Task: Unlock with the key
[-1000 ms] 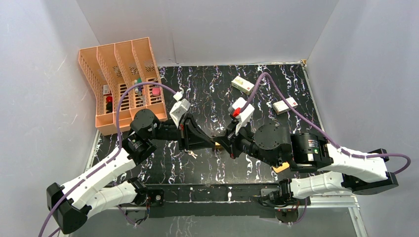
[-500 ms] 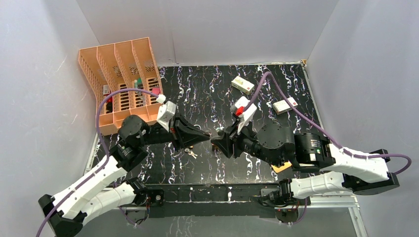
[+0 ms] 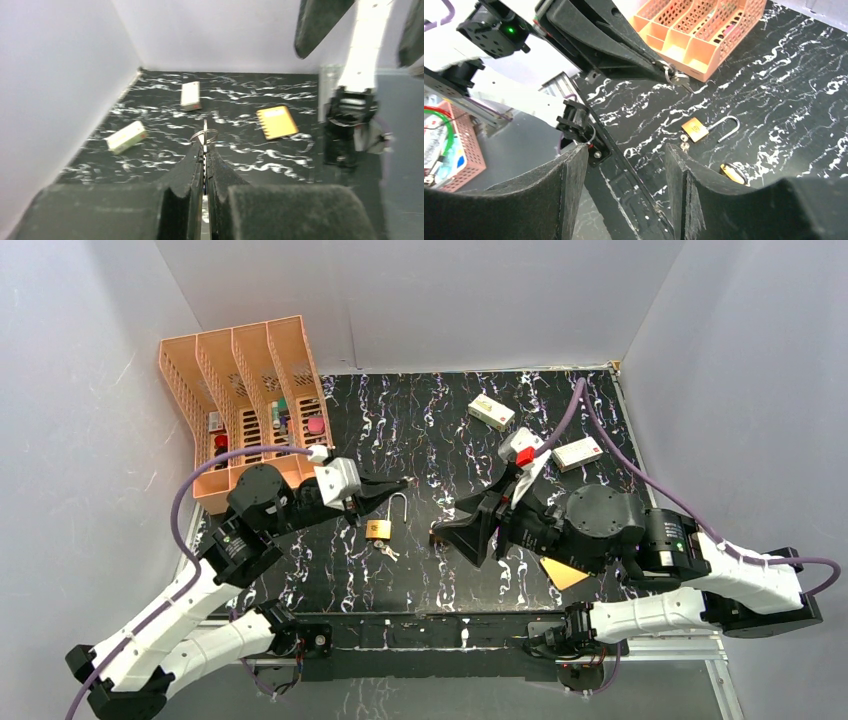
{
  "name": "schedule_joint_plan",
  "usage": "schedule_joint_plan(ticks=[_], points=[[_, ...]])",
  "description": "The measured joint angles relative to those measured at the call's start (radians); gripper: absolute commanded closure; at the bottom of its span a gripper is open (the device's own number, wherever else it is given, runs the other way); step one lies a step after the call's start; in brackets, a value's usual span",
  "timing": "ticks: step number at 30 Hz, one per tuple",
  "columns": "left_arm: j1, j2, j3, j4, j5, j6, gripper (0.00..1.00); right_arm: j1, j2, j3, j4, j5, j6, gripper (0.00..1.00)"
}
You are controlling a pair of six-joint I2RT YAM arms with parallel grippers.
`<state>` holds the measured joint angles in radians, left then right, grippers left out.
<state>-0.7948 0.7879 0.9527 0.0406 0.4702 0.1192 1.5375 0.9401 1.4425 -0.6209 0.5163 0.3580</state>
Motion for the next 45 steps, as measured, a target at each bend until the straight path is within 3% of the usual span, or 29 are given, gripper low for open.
schedule_joint_plan(ticks=[6,10,13,16,18,22,30,38,45], points=[[0.000,-0.043,0.012,-0.037,-0.118,0.358,1.00,0.000,0.099,0.126,0.026,-0.014,-0.002,0.31],[0.000,-0.061,-0.005,-0.030,-0.203,0.631,1.00,-0.064,0.312,0.428,0.010,-0.063,-0.023,0.32],[0.000,-0.076,-0.051,-0.014,-0.257,0.795,1.00,-0.329,0.482,0.639,-0.007,-0.288,0.002,0.35],[0.000,-0.080,-0.087,-0.018,-0.302,0.924,1.00,-0.623,0.560,0.662,-0.020,-0.519,0.064,0.38],[0.000,-0.083,-0.103,-0.023,-0.321,0.995,1.00,-0.792,0.566,0.584,-0.002,-0.697,0.127,0.39],[-0.002,-0.087,-0.116,-0.026,-0.339,1.116,1.00,-0.970,0.528,0.354,0.088,-0.974,0.266,0.39],[-0.019,0.035,-0.118,0.040,-0.327,1.285,1.00,-1.003,0.446,0.124,0.239,-1.276,0.429,0.39],[-0.097,0.140,-0.106,0.120,-0.326,1.331,1.00,-1.003,0.380,0.097,0.381,-1.361,0.542,0.45],[-0.133,0.176,-0.053,0.170,-0.327,1.364,1.00,-1.003,0.410,0.096,0.379,-1.364,0.570,0.45]])
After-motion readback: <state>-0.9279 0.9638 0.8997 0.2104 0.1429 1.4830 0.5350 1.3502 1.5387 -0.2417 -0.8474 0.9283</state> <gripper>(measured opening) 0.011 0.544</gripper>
